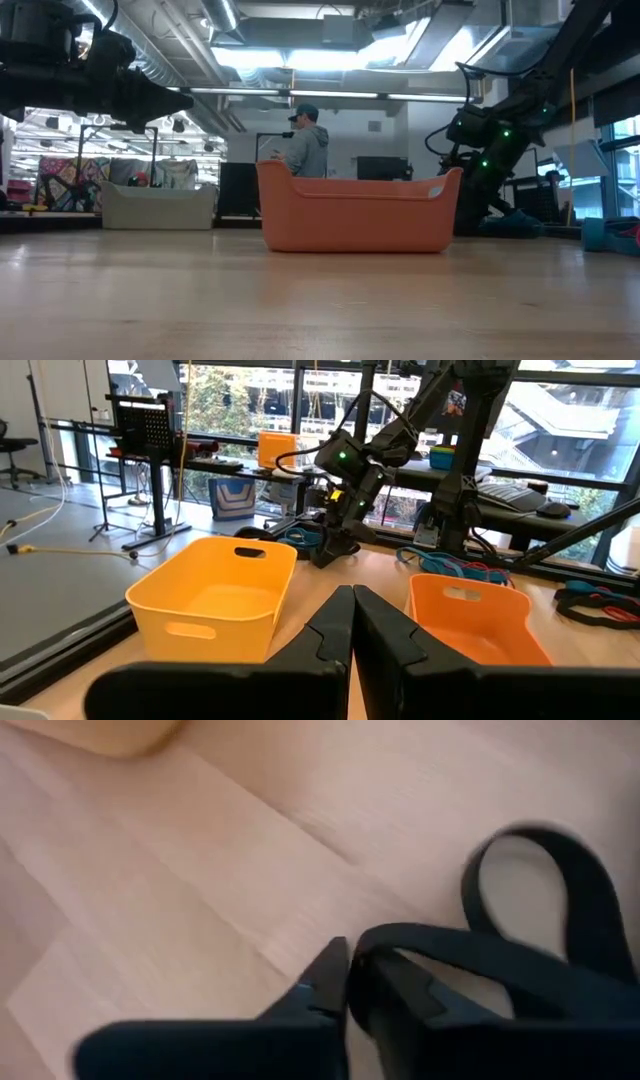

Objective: Sort rubber bands into baskets
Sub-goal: Put the black rubber band into the yellow bin

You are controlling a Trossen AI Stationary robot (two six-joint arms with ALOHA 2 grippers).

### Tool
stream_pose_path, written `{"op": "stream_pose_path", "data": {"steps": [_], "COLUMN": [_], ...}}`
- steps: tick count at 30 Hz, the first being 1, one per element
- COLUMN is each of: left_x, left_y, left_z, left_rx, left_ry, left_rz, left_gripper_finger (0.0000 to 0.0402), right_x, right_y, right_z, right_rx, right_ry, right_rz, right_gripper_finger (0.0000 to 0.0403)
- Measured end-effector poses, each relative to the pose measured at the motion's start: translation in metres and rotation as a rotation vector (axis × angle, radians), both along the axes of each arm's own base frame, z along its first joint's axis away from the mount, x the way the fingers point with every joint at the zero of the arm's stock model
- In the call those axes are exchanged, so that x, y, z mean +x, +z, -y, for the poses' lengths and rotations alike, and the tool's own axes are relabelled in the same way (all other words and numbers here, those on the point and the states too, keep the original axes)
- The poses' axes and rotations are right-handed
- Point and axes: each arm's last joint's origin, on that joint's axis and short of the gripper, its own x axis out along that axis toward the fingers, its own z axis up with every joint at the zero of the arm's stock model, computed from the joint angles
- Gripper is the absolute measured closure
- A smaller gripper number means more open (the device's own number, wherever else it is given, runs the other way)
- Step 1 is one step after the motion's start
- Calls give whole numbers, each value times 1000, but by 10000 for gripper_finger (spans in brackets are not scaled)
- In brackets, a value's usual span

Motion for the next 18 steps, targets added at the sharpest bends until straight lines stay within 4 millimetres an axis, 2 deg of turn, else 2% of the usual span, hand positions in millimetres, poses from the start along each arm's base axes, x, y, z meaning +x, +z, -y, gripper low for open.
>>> {"op": "stream_pose_path", "data": {"steps": [3,8,18], "left_x": [0,0,0], "left_y": [0,1,1], "left_z": [0,0,-1], "left_rx": [38,95,121], "left_ry": [1,14,29], "left_rz": [-11,-29,-41], "left_gripper_finger": [396,396,396], "right_x": [5,18,51], "right_y": [3,15,55], "right_z": [-1,2,6], "right_rx": [-27,-56,-98], "right_ry": [32,60,127], "right_rz": [7,27,67], "right_gripper_finger": [397,382,396]}}
